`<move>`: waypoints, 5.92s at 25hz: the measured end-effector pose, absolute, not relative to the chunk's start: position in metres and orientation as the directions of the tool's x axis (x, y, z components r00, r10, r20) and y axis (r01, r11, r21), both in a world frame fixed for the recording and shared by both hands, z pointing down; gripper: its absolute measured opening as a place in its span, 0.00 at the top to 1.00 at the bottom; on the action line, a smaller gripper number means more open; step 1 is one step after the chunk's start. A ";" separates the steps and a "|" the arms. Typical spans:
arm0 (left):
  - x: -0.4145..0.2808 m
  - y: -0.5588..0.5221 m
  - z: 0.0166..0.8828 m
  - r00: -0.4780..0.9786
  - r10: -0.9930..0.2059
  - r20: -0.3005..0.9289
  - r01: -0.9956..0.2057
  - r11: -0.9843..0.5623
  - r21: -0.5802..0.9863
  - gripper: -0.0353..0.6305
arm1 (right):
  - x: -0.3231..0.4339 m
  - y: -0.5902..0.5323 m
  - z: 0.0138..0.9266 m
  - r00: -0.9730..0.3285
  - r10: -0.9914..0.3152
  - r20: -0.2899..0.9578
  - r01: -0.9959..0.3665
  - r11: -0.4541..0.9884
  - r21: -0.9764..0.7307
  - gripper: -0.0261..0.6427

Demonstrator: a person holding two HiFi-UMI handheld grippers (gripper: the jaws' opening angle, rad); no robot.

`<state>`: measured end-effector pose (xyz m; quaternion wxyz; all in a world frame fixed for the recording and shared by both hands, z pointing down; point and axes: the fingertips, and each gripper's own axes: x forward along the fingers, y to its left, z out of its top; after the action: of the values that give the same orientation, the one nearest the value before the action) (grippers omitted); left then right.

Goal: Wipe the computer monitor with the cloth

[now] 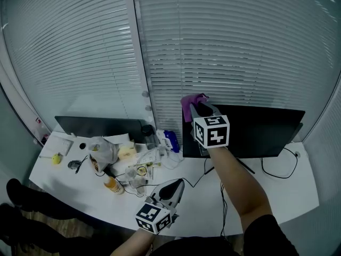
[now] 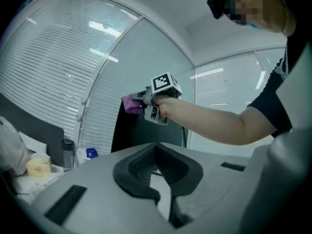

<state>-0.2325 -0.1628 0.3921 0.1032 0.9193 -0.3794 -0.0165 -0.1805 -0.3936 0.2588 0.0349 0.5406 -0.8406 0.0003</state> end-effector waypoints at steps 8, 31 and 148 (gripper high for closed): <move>-0.208 -0.154 0.389 0.738 -0.673 0.047 -0.669 -0.720 0.187 0.94 | -0.134 -0.389 0.262 -0.358 -0.931 0.068 -0.933 0.359 -0.005 0.85; -0.025 -0.157 0.391 0.862 -0.505 0.048 -0.504 -0.840 0.203 0.94 | 0.123 -0.367 0.268 -0.137 -0.987 0.087 -0.990 0.133 -0.045 0.85; -0.138 0.044 0.500 0.844 -0.483 0.234 -0.536 -0.773 0.339 0.94 | -0.044 0.065 0.503 -0.355 -0.893 0.277 -0.882 0.222 -0.417 0.85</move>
<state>-0.1381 0.0439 0.4999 0.1998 0.9392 -0.2713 0.0669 -0.0435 0.0648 0.5030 -0.0108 0.5676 -0.7815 0.2587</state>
